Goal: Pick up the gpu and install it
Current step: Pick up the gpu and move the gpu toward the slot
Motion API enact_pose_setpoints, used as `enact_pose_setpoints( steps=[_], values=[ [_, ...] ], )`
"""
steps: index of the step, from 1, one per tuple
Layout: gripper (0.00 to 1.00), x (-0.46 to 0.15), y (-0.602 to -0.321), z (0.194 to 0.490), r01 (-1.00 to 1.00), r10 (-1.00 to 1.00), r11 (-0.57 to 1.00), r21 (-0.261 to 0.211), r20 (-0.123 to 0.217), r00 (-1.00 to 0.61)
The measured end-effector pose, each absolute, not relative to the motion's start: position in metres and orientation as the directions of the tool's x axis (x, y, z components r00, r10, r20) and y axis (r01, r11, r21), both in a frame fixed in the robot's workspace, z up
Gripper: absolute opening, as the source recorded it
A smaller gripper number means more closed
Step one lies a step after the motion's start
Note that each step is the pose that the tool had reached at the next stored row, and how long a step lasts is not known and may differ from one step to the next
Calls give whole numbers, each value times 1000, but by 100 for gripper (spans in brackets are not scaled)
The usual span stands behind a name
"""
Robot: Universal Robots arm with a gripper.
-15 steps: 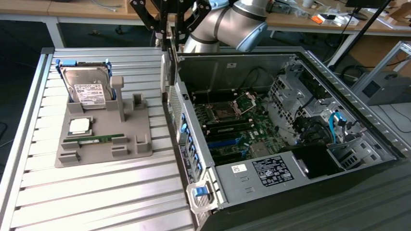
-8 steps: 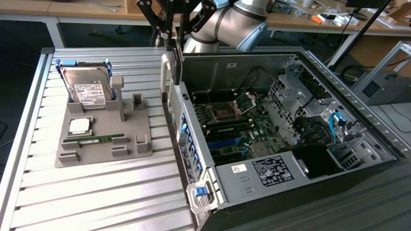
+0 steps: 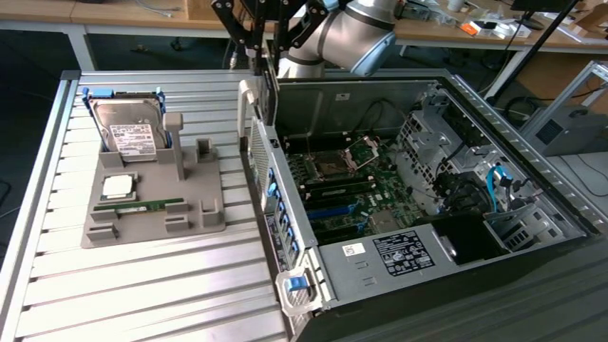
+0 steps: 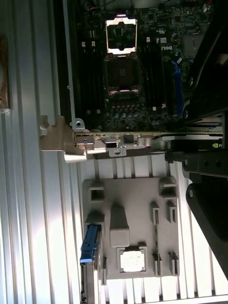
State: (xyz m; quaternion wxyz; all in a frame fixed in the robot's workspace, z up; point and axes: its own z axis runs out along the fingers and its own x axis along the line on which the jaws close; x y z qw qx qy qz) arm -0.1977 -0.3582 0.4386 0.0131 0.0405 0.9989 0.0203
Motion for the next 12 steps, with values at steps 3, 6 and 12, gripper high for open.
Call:
enact_pose_setpoints(
  steps=[3, 6, 12],
  values=[
    [27, -192, -358, 439, 80, 81, 996, 42, -25, -996],
    [27, -187, -358, 439, 80, 81, 996, 42, -25, -996],
    [27, -180, -359, 439, 80, 81, 996, 42, -25, -996]
  ],
)
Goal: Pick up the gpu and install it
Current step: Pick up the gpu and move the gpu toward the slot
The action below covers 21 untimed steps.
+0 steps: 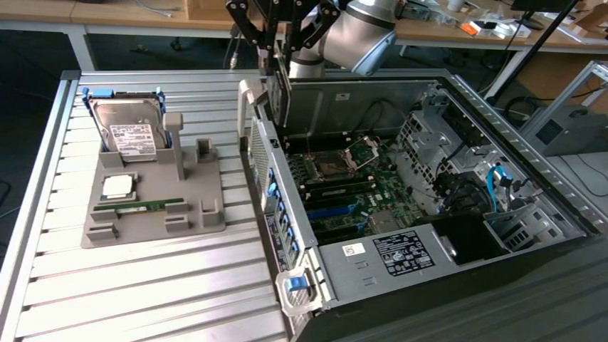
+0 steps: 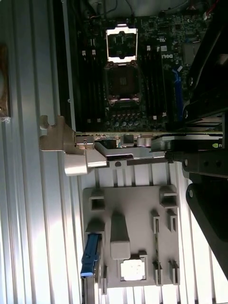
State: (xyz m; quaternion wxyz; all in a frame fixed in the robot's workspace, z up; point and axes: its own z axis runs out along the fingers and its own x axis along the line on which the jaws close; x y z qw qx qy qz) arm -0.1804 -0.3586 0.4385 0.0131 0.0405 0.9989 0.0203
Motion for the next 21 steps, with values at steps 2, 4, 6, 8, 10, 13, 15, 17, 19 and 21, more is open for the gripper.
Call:
enact_pose_setpoints(
  steps=[2, 4, 6, 8, 10, 13, 15, 17, 19, 21],
  values=[
    [27, -179, -359, 439, 80, 81, 996, 42, -25, -996],
    [27, -177, -359, 439, 80, 81, 996, 42, -25, -996],
    [27, -175, -359, 439, 80, 81, 996, 42, -25, -996],
    [27, -173, -359, 439, 80, 81, 996, 42, -25, -996],
    [27, -171, -360, 439, 80, 81, 996, 42, -25, -996],
    [27, -169, -362, 438, 80, 81, 996, 42, -25, -996],
    [27, -166, -364, 438, 80, 81, 996, 42, -24, -996],
    [27, -163, -365, 438, 80, 81, 996, 42, -24, -996],
    [27, -159, -366, 438, 80, 81, 996, 41, -24, -996],
    [27, -156, -366, 438, 80, 81, 996, 42, -23, -996]
  ],
)
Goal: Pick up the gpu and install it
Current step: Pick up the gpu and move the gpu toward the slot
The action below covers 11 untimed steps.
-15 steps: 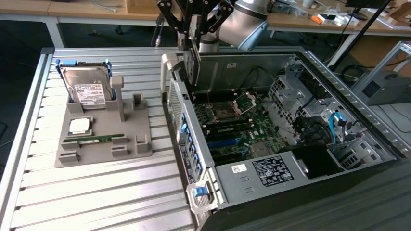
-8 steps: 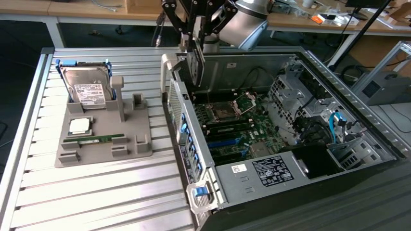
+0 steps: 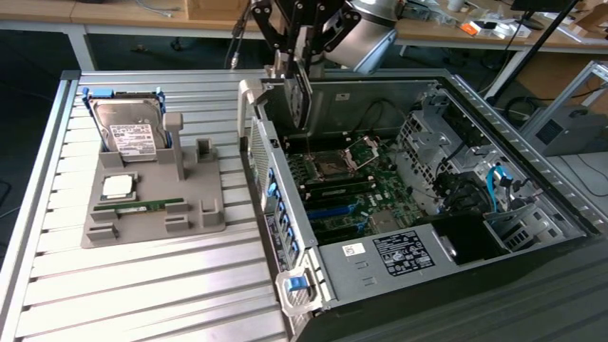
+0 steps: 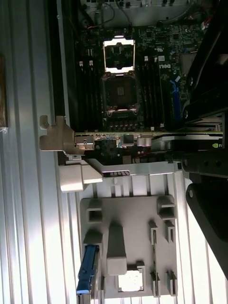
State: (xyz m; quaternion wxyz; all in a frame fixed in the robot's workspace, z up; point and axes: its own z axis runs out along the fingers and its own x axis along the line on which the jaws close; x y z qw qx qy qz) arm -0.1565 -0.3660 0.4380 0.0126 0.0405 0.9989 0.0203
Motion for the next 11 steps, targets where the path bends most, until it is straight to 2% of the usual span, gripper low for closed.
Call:
enact_pose_setpoints(
  steps=[11],
  values=[
    [27, -141, -368, 437, 80, 81, 996, 41, -23, -996]
  ],
)
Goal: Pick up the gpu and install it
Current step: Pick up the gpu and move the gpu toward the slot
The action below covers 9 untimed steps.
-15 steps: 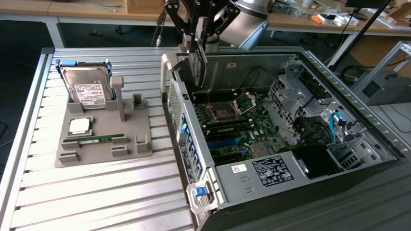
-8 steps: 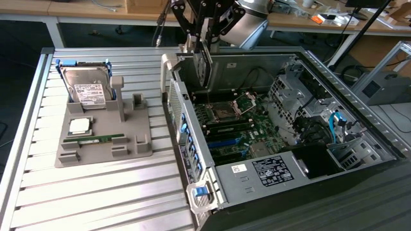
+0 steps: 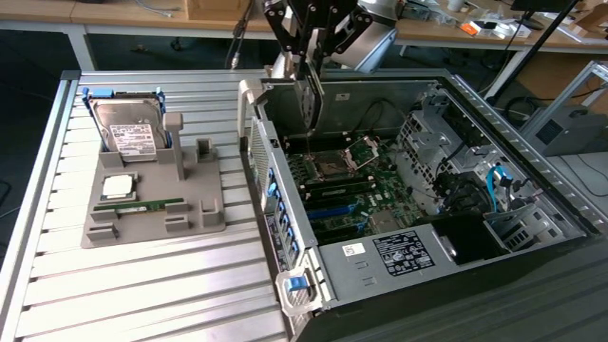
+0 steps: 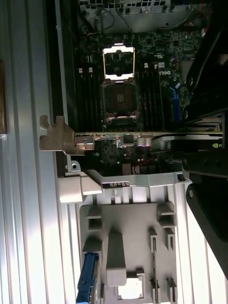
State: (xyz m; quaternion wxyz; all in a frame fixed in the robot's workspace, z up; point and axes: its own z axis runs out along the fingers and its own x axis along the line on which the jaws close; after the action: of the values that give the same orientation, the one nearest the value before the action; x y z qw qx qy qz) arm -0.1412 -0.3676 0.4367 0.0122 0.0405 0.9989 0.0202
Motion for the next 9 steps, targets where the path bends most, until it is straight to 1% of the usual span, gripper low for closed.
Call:
enact_pose_setpoints(
  steps=[9],
  values=[
    [27, -127, -368, 435, 80, 81, 996, 41, -22, -996]
  ],
)
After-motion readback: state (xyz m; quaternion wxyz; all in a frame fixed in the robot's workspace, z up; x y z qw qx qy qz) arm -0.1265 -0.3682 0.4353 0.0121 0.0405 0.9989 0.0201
